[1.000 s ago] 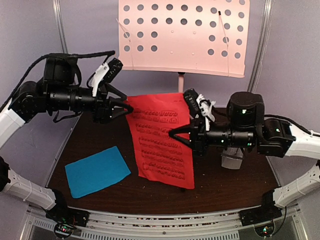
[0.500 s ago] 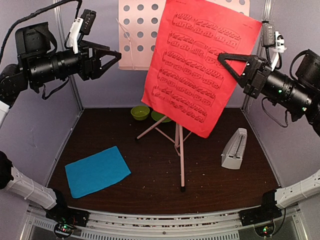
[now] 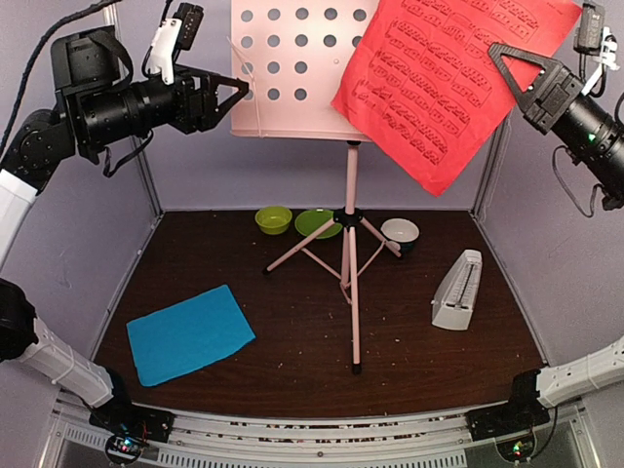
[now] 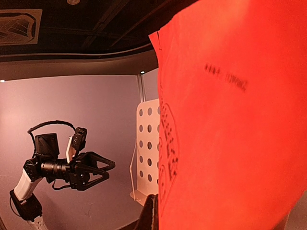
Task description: Set up the instrument practice props
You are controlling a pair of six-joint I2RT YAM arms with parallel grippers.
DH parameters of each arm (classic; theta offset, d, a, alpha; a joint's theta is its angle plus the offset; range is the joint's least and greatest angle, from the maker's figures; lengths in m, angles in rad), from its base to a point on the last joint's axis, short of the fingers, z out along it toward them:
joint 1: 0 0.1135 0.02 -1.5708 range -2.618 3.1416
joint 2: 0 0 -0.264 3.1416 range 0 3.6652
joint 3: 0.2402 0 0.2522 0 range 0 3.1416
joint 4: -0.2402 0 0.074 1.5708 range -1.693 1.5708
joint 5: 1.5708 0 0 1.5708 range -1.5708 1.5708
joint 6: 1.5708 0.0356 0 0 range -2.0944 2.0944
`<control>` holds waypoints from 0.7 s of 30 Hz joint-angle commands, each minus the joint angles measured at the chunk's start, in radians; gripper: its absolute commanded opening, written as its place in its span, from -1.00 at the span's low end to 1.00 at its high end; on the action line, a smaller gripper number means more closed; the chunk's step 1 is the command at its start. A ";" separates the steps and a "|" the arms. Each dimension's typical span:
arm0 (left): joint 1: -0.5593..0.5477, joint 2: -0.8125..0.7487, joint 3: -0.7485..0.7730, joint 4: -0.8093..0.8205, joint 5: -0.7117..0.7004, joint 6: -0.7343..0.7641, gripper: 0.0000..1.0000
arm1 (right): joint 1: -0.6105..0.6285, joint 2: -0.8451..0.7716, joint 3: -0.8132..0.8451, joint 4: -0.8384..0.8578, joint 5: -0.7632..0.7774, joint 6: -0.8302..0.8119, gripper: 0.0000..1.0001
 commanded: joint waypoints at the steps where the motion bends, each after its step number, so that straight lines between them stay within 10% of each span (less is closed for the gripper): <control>1: 0.001 0.026 0.060 0.051 -0.040 -0.013 0.32 | -0.017 0.008 0.045 0.056 0.037 -0.056 -1.00; 21: -0.002 0.166 0.174 0.052 -0.122 -0.105 0.18 | -0.062 0.221 0.223 0.153 -0.111 -0.079 -1.00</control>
